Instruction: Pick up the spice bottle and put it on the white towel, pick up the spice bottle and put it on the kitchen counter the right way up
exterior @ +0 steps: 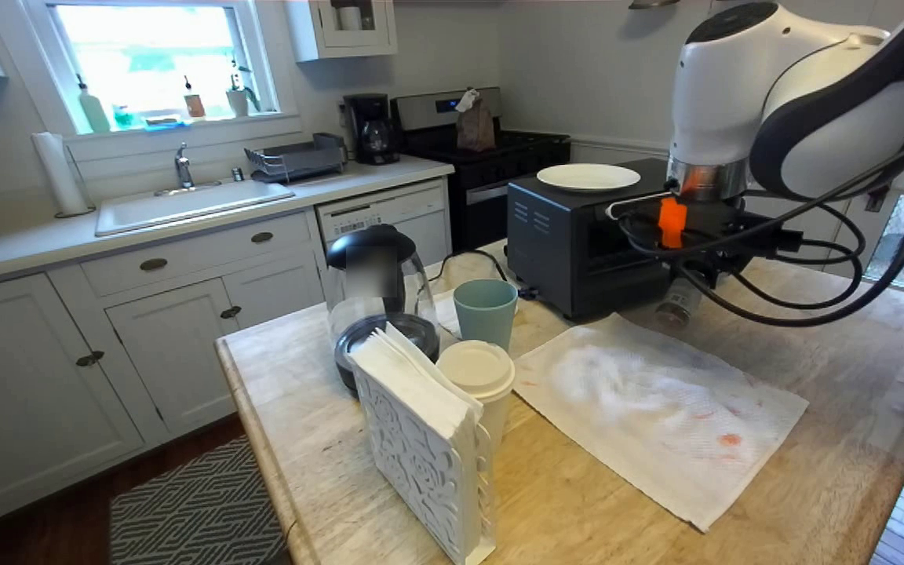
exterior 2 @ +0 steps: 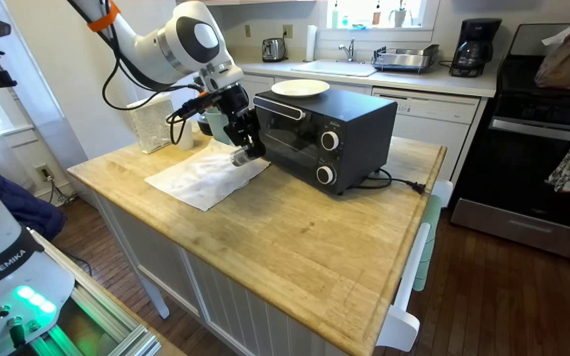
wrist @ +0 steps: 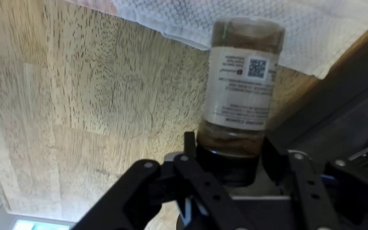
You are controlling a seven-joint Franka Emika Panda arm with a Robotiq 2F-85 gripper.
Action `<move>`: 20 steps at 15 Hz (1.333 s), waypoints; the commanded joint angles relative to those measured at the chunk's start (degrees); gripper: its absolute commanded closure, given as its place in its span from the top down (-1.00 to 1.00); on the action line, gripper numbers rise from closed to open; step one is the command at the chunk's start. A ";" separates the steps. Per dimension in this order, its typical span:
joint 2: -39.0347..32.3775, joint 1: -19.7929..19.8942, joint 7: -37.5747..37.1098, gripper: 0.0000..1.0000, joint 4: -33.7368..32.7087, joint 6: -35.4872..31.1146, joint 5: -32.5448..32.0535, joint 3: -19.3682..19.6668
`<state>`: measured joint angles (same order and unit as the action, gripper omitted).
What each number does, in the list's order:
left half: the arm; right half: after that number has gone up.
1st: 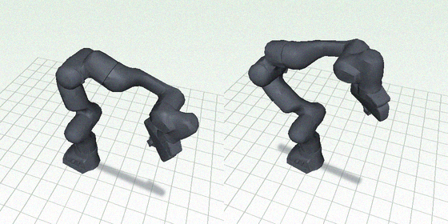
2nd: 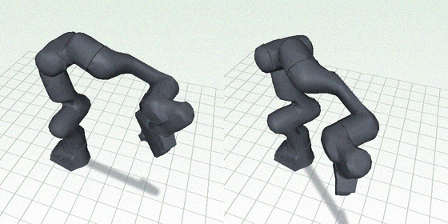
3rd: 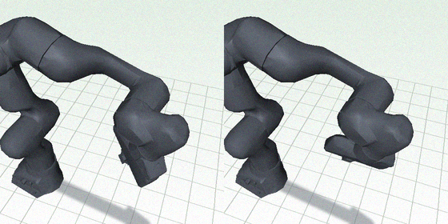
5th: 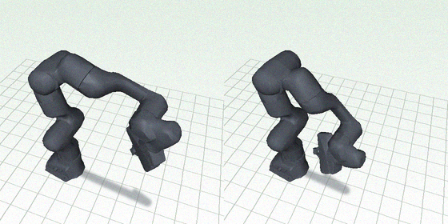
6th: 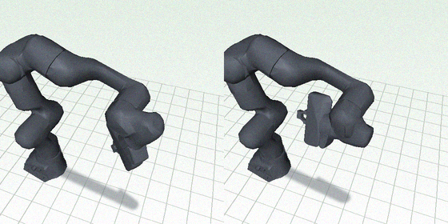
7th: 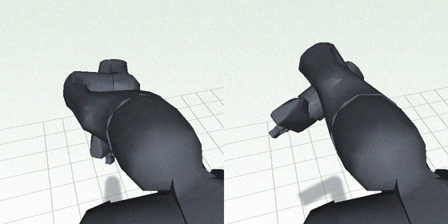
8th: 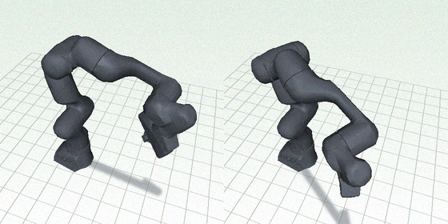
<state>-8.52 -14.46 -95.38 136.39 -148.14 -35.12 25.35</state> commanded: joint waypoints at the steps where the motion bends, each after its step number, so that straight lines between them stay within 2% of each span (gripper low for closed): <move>1: 0.67 4.67 -10.57 -0.46 -0.47 6.23 -8.31 -5.78; 6: -0.96 9.55 -15.26 -0.46 -1.31 14.86 -10.33 -11.24; 9: -1.87 11.45 -17.75 -0.46 -1.37 13.40 -15.07 -12.64; 14: -4.30 13.19 -24.41 -0.46 -2.51 14.34 -24.12 -13.32; 20: -8.70 14.96 -28.57 -0.46 -5.02 16.04 -29.82 -13.40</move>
<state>-14.75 -1.12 -121.09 133.64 -134.05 -61.35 13.12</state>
